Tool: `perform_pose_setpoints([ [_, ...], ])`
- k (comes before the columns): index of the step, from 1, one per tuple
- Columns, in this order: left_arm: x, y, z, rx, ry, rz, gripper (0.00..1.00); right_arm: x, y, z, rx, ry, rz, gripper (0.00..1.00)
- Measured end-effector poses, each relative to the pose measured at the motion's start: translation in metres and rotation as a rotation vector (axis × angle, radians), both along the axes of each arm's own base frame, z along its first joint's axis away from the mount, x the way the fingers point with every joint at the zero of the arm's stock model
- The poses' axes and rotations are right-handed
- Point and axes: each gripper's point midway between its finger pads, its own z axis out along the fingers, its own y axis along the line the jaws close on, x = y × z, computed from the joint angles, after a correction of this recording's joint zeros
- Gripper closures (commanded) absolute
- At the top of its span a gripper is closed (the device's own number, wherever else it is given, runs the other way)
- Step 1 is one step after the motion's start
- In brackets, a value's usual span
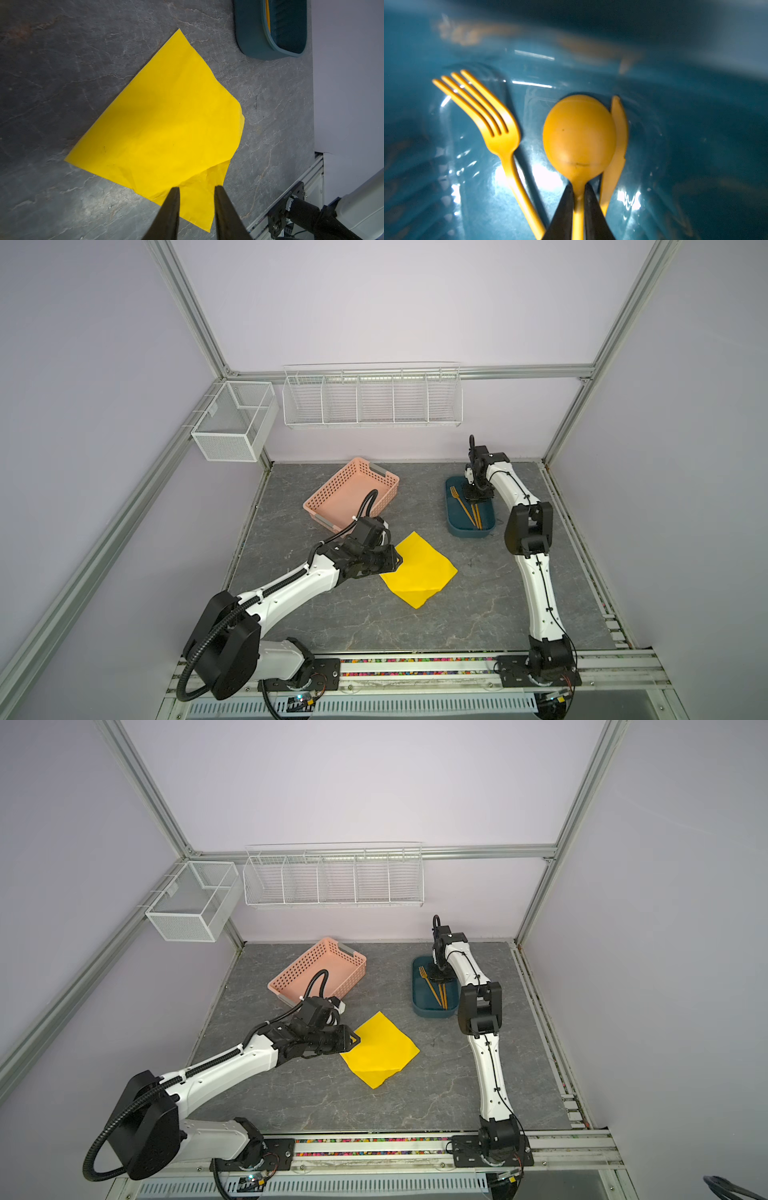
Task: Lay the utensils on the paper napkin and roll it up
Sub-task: 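Lower the right gripper into the tray over the yellow spoon, then close the right gripper on the spoon handle and lift, then raise the spoon with the right gripper while the left gripper lifts toward it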
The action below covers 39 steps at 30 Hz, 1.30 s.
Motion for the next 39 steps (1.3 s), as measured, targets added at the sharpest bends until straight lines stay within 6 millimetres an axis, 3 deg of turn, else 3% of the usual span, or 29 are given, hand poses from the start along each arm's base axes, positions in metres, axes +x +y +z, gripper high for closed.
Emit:
perform_pose_setpoints([
  [13, 0.001, 0.001, 0.005, -0.008, -0.017, 0.005, 0.70, 0.000, 0.001, 0.002, 0.004, -0.003, 0.000, 0.87],
  [18, 0.004, -0.002, 0.013, -0.030, -0.043, 0.003, 0.70, -0.010, 0.006, 0.010, 0.047, 0.004, -0.009, 0.87],
  [24, 0.006, -0.003, 0.017, -0.027, -0.073, -0.020, 0.70, -0.013, 0.016, 0.041, 0.118, -0.047, -0.019, 0.87],
  [29, 0.015, -0.011, 0.038, -0.053, -0.148, -0.048, 0.69, -0.018, 0.023, 0.072, 0.177, -0.096, -0.018, 0.88],
  [33, 0.021, -0.017, 0.062, -0.110, -0.242, -0.070, 0.69, -0.032, 0.031, 0.097, 0.248, -0.125, -0.011, 0.87],
  [39, 0.029, -0.029, 0.118, -0.249, -0.426, -0.089, 0.68, -0.060, 0.049, 0.148, 0.392, -0.203, 0.025, 0.87],
])
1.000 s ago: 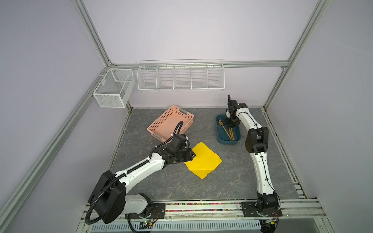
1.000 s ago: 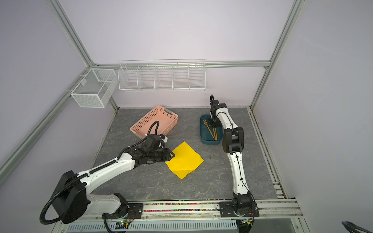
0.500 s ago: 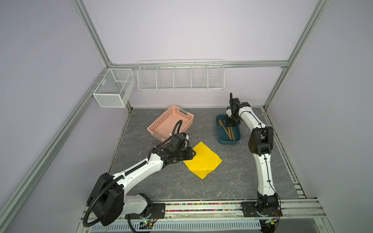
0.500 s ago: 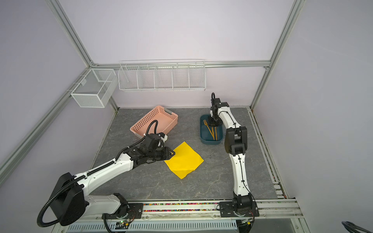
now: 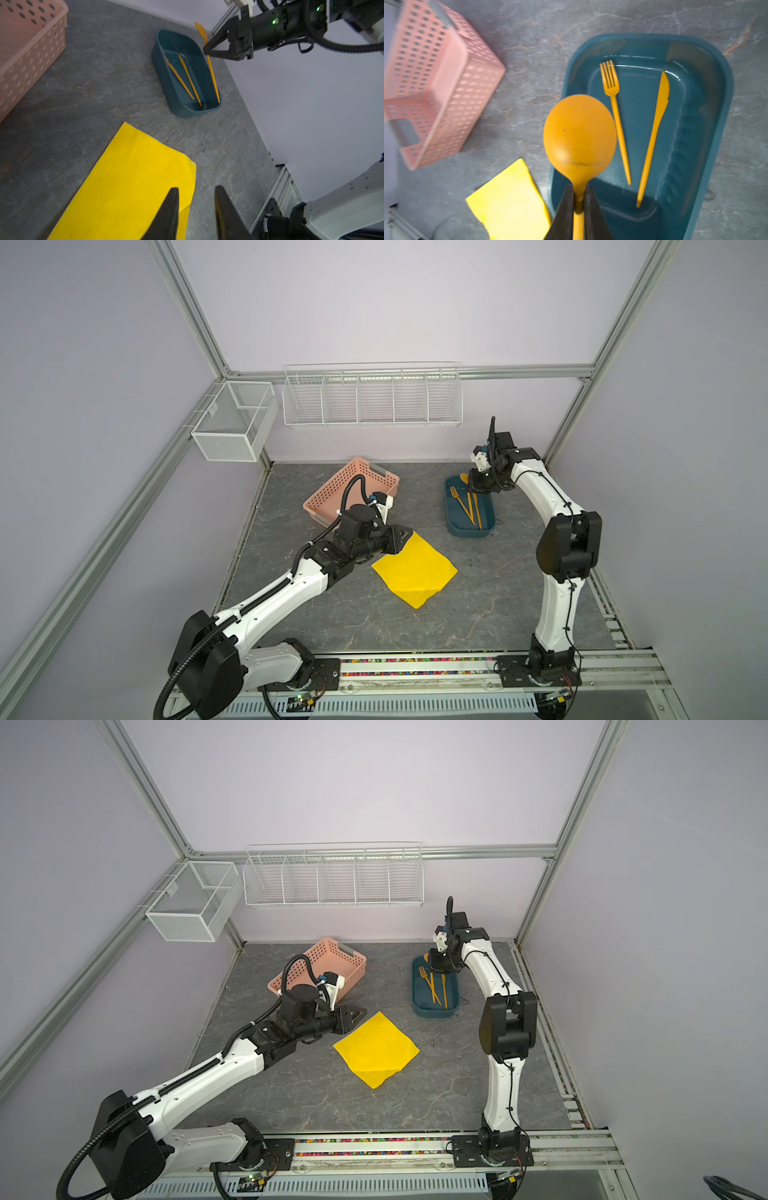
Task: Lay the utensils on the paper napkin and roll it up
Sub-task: 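Raise the spoon with the right gripper while the left gripper lifts toward it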
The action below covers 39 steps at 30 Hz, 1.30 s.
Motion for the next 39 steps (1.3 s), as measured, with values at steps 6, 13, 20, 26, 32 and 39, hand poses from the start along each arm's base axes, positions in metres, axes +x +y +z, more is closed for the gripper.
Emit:
perform_pose_setpoints([
  [6, 0.005, -0.006, 0.040, -0.085, -0.134, -0.014, 0.61, -0.033, 0.020, 0.060, 0.135, -0.118, 0.041, 0.87],
  [13, 0.003, 0.001, 0.091, -0.145, -0.299, -0.009, 0.55, -0.084, 0.058, 0.125, 0.285, -0.263, 0.156, 0.87],
  [20, -0.014, -0.007, 0.129, -0.199, -0.439, -0.121, 0.54, -0.130, 0.079, 0.173, 0.403, -0.403, 0.264, 0.87],
  [26, -0.033, -0.016, 0.150, -0.263, -0.511, -0.240, 0.55, -0.172, 0.098, 0.216, 0.520, -0.532, 0.408, 0.89],
  [32, -0.056, -0.023, 0.173, -0.341, -0.587, -0.371, 0.59, -0.222, 0.115, 0.248, 0.633, -0.635, 0.579, 0.88],
  [39, -0.082, -0.027, 0.191, -0.425, -0.656, -0.522, 0.60, -0.267, 0.124, 0.281, 0.733, -0.728, 0.753, 0.91],
])
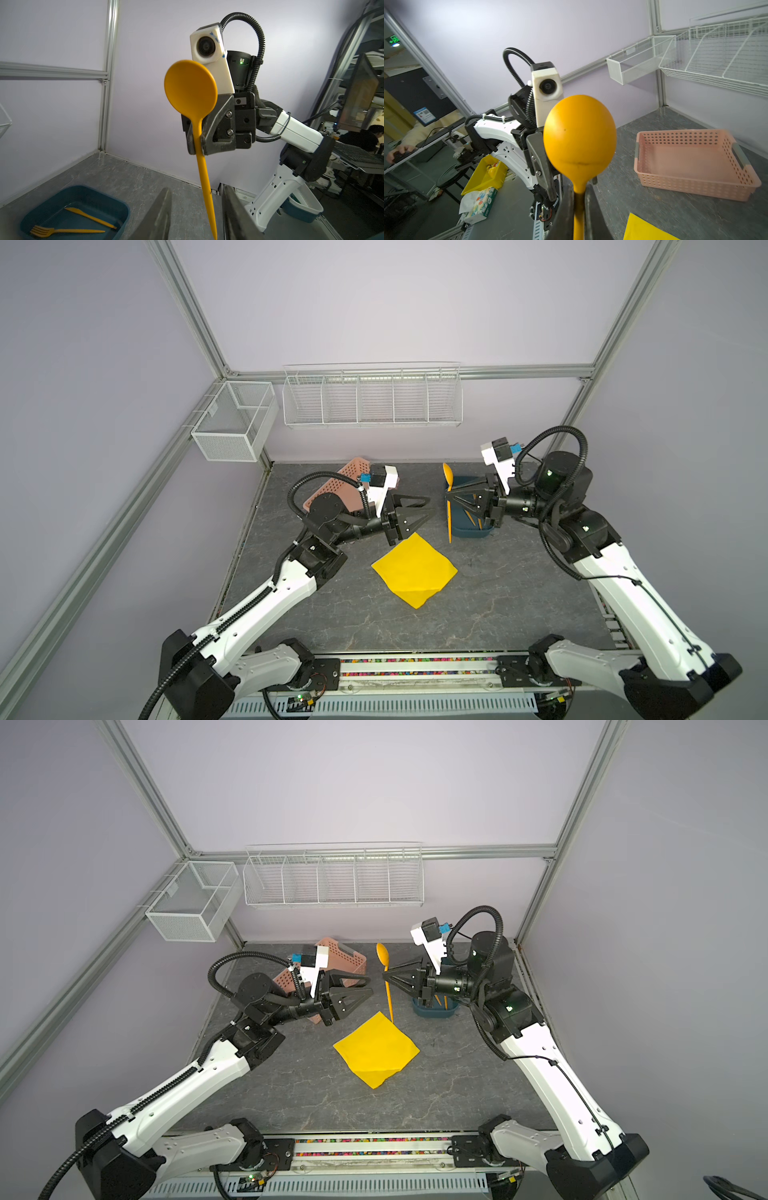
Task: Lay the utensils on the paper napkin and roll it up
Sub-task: 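Raise the spoon with the right gripper while the left gripper lifts toward it, then close the left gripper on the spoon handle below the right gripper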
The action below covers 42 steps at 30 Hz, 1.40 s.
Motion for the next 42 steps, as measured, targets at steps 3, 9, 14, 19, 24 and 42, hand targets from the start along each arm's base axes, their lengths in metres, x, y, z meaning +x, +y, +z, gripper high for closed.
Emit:
perform_pose_setpoints([
  [3, -0.009, -0.003, 0.005, -0.012, -0.015, -0.070, 0.61, -0.013, 0.004, 0.006, 0.015, -0.023, 0.051, 0.91],
  [9, -0.028, -0.008, 0.014, -0.024, -0.036, -0.186, 0.62, -0.028, 0.009, 0.013, 0.027, -0.035, 0.108, 0.91],
  [14, -0.037, -0.012, 0.016, -0.020, -0.042, -0.244, 0.65, -0.035, 0.010, 0.024, 0.041, -0.057, 0.126, 0.92],
  [19, -0.038, -0.015, 0.011, -0.008, -0.035, -0.258, 0.68, -0.038, 0.009, 0.031, 0.047, -0.071, 0.122, 0.92],
  [24, -0.039, -0.018, 0.008, -0.001, -0.030, -0.273, 0.71, -0.036, 0.008, 0.033, 0.039, -0.068, 0.100, 0.93],
  [42, -0.038, -0.023, 0.013, -0.008, -0.032, -0.273, 0.79, -0.026, 0.005, 0.023, -0.027, -0.051, 0.015, 0.93],
])
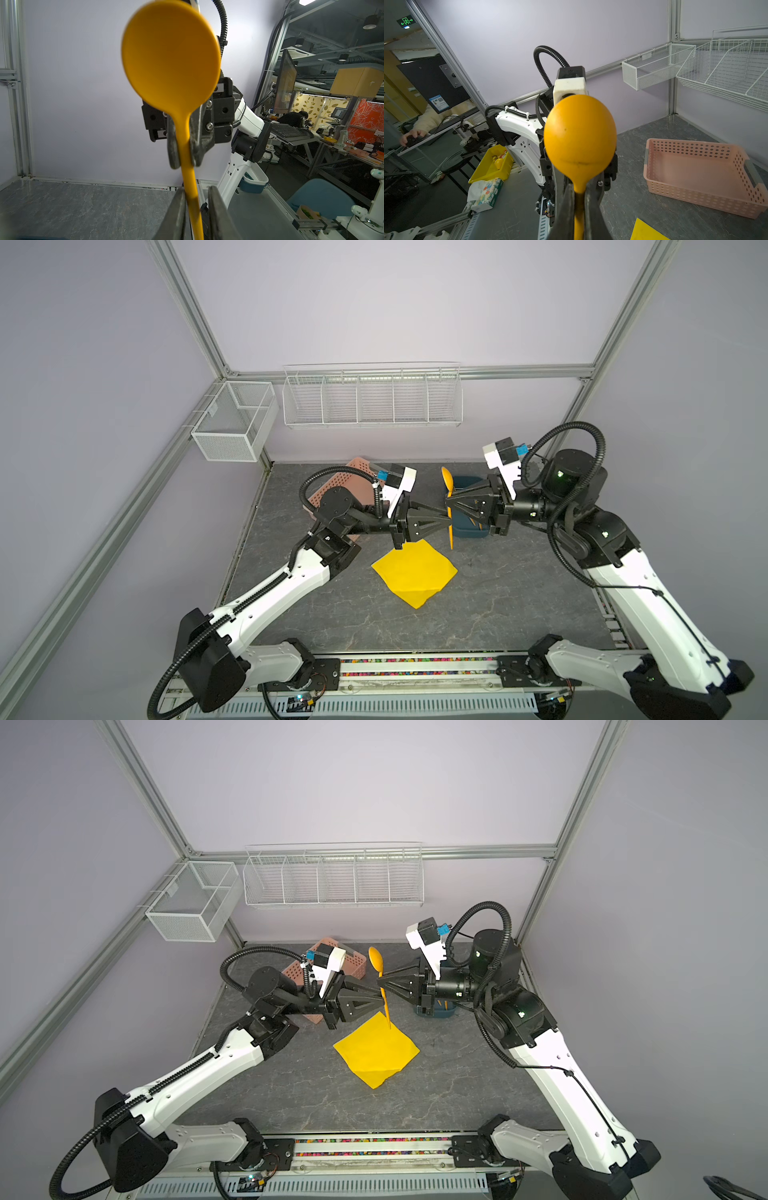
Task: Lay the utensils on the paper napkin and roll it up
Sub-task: 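Close the left gripper on the spoon handle below the right gripper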
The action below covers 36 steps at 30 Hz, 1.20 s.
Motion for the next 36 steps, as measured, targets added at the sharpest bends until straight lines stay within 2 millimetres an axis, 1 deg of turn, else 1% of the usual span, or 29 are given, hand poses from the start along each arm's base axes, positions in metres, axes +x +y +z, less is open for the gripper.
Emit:
perform_pose_setpoints([
  [11, 0.0031, -0.0016, -0.0027, 0.009, 0.012, 0.010, 0.81, 0.0027, -0.0004, -0.0033, -0.011, 0.012, -0.018, 0.93],
  [27, 0.0030, -0.0036, -0.0034, 0.010, 0.011, 0.008, 0.84, 0.0025, -0.0009, -0.0009, -0.008, 0.009, -0.022, 0.93],
  [36, 0.0042, -0.0045, -0.0039, 0.011, 0.016, 0.013, 0.93, 0.0022, -0.0008, -0.0008, -0.008, 0.008, -0.020, 0.93],
])
